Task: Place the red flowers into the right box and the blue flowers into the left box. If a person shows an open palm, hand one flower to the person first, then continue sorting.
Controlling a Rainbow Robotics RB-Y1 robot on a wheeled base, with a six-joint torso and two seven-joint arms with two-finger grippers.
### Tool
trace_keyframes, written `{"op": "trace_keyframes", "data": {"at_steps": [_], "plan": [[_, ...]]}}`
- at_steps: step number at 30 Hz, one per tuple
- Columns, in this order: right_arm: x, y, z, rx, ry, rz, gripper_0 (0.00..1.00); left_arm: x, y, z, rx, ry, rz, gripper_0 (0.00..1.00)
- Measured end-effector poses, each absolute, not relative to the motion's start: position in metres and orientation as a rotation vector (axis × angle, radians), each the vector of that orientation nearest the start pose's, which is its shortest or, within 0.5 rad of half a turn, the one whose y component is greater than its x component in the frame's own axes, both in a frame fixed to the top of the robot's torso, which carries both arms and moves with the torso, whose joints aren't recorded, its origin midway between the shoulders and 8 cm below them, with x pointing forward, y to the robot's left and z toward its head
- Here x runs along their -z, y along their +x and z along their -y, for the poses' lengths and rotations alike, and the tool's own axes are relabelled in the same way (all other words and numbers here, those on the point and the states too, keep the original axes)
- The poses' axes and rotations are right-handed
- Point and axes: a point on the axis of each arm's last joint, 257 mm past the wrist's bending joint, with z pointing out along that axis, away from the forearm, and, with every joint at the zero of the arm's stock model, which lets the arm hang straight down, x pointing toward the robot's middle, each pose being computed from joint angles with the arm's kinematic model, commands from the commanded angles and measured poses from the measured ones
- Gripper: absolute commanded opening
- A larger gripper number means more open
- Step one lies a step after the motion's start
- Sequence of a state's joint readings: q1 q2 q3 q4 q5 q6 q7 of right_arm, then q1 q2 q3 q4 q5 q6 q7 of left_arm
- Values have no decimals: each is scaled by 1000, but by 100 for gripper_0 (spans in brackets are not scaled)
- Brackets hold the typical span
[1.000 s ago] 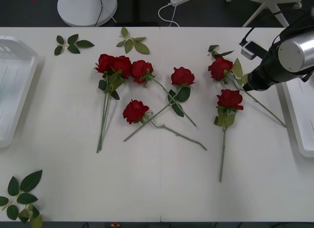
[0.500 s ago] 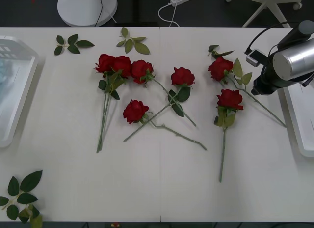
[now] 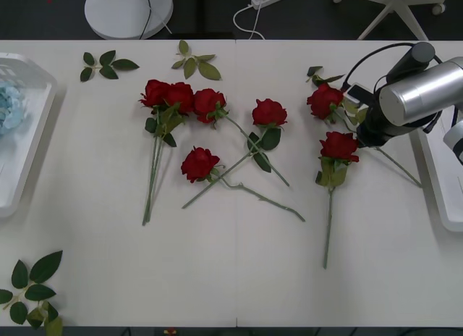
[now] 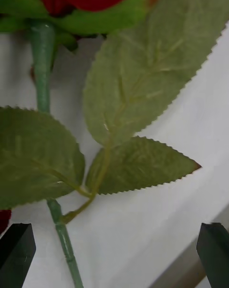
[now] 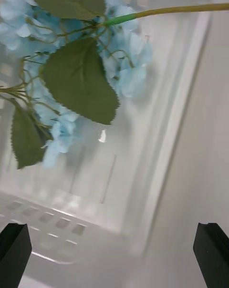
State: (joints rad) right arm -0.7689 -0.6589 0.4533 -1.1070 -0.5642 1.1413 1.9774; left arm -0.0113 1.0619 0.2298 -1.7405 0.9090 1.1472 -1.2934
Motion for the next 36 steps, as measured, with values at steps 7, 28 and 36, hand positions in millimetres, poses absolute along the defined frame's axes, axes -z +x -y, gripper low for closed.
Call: {"op": "trace_keyframes", "data": {"at_steps": [7, 28, 36], "plan": [[284, 599, 315, 493, -1010, -2426, 100, 194, 456, -451, 203, -290, -2390, 100], [305, 606, 307, 464, -971, -2490, 0, 246, 538, -286, 118, -174, -2419, 100], [307, 587, 279, 276, -953, -2590, 0, 270, 564, -246, 53, -120, -2468, 100]]}}
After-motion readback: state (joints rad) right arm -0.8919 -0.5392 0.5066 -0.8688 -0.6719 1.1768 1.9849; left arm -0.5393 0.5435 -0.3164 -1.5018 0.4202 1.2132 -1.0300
